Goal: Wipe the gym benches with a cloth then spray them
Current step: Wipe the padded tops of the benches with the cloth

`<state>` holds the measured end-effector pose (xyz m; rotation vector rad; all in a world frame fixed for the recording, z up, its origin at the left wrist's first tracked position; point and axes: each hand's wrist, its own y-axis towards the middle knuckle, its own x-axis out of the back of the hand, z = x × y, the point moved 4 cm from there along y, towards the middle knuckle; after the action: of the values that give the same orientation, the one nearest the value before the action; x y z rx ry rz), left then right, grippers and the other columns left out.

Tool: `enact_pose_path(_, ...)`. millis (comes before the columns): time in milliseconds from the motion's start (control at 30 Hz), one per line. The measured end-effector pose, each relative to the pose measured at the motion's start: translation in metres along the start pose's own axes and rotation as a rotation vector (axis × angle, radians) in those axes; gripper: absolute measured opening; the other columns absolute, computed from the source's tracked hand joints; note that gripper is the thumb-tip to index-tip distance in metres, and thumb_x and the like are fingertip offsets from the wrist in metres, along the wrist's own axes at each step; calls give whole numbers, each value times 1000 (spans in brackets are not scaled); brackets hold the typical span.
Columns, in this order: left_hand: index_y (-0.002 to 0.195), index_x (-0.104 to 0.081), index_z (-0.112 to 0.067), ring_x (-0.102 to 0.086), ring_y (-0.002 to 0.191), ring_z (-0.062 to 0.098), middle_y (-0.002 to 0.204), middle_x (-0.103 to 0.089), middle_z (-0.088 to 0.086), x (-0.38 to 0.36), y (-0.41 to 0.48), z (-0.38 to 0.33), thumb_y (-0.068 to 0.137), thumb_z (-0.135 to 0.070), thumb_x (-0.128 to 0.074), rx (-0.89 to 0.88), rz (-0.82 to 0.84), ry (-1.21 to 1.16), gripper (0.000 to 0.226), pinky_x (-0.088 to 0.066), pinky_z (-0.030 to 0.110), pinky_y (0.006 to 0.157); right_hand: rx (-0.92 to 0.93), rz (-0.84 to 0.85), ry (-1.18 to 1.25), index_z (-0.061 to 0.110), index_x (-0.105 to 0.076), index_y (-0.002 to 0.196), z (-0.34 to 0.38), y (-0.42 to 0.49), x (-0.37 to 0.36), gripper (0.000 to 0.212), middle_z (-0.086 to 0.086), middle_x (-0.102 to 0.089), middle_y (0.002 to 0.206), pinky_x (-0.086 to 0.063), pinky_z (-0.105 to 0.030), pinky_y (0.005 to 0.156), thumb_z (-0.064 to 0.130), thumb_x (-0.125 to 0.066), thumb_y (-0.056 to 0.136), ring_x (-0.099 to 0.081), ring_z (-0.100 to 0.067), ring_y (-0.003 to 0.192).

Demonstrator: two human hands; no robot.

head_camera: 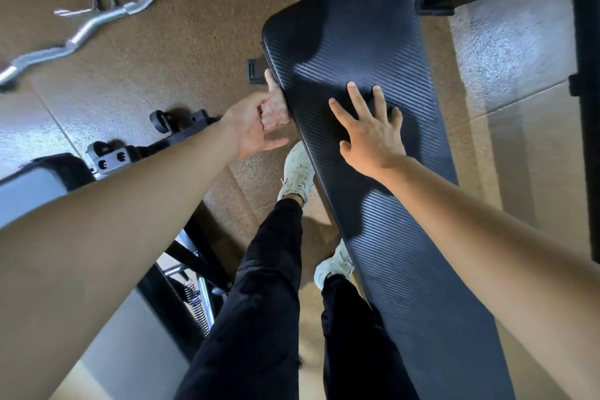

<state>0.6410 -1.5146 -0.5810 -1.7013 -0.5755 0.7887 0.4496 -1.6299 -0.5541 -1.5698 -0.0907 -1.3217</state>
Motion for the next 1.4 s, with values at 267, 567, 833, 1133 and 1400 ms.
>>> enact_pose_path(267, 68, -50, -20, -53, 54, 10, 58, -43, -2, -28, -11, 87, 102, -25, -51, 24, -76, -16, 34, -50, 57, 102, -90, -116, -32, 22, -37, 148, -25, -84, -54, 70, -15, -26, 159, -44, -60, 102, 36, -70, 88, -29, -45, 142)
enact_pose_path(567, 62, -39, -22, -45, 53, 13, 58, -34, -3, -48, -21, 191, 102, -25, -49, 53, -116, 21, 41, -46, 58, 106, 60, -58, 84, 33, -22, 158, -51, -98, -88, 79, -3, 0, 169, -26, -59, 119, 46, -65, 93, 2, -36, 155)
enact_pose_path(833, 71, -48, -24, -50, 48, 10, 58, -44, -5, -69, -39, 275, 102, -23, -53, 67, -195, -7, 32, -49, 55, 104, 36, -187, 315, 24, -41, 152, -97, -175, -108, 66, -3, -23, 166, -30, -49, 118, 47, -62, 94, -21, -28, 151)
enact_pose_path(1133, 60, -32, -23, -44, 49, 10, 52, -35, -5, -94, -56, 352, 108, -27, -39, 115, -205, 154, 48, -41, 53, 113, -467, -108, 377, 26, -29, 155, -93, -325, -245, 86, -11, -17, 165, -32, -64, 112, 54, -69, 85, -14, -46, 150)
enact_pose_path(1400, 70, -49, -21, -57, 96, 21, 69, -50, 0, -93, -63, 381, 106, -27, -49, 132, -158, 222, 36, -52, 55, 101, -377, -118, 397, 32, -16, 160, -98, -331, -267, 91, -4, 1, 169, -17, -65, 120, 49, -69, 88, 6, -42, 153)
